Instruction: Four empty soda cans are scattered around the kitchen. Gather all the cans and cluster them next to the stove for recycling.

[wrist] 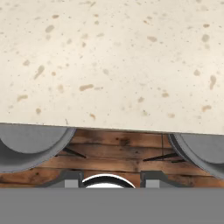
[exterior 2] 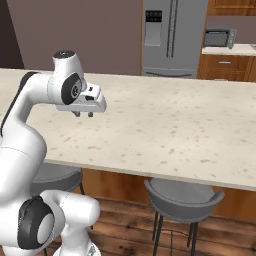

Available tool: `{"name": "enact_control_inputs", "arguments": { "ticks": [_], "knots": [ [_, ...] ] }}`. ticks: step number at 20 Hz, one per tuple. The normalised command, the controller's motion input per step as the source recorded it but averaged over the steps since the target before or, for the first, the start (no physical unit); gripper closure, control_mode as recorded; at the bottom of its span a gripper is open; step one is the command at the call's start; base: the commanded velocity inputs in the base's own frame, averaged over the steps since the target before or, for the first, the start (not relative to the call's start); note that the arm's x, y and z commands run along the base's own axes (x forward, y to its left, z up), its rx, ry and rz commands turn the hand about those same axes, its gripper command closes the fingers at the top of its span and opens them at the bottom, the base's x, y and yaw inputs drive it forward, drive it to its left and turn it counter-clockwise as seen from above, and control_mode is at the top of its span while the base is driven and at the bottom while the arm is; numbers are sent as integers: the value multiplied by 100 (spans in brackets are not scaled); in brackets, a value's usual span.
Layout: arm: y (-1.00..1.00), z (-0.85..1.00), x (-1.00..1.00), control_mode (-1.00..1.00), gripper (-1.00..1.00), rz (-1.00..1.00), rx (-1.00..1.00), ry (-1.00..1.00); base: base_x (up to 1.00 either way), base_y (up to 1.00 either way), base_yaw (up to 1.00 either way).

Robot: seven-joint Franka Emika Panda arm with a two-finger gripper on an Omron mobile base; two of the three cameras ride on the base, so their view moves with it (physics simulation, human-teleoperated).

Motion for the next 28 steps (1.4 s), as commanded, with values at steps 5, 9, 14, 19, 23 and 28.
{"name": "enact_control_inputs", "arguments": {
  "ticks": [5, 9, 14, 19, 23, 28],
  "knots": [
    [0, 0, 0, 100, -100, 0, 0, 0, 0, 0, 0],
    [0, 0, 0, 100, -100, 0, 0, 0, -24, 0, 0],
    [0, 0, 0, 100, -100, 0, 0, 0, -54, 0, 0],
    [0, 0, 0, 100, -100, 0, 0, 0, -61, 2, -3],
    [0, 0, 0, 100, -100, 0, 0, 0, -66, 5, -2],
    [0, 0, 0, 100, -100, 0, 0, 0, -63, 23, 0]
  ]
}}
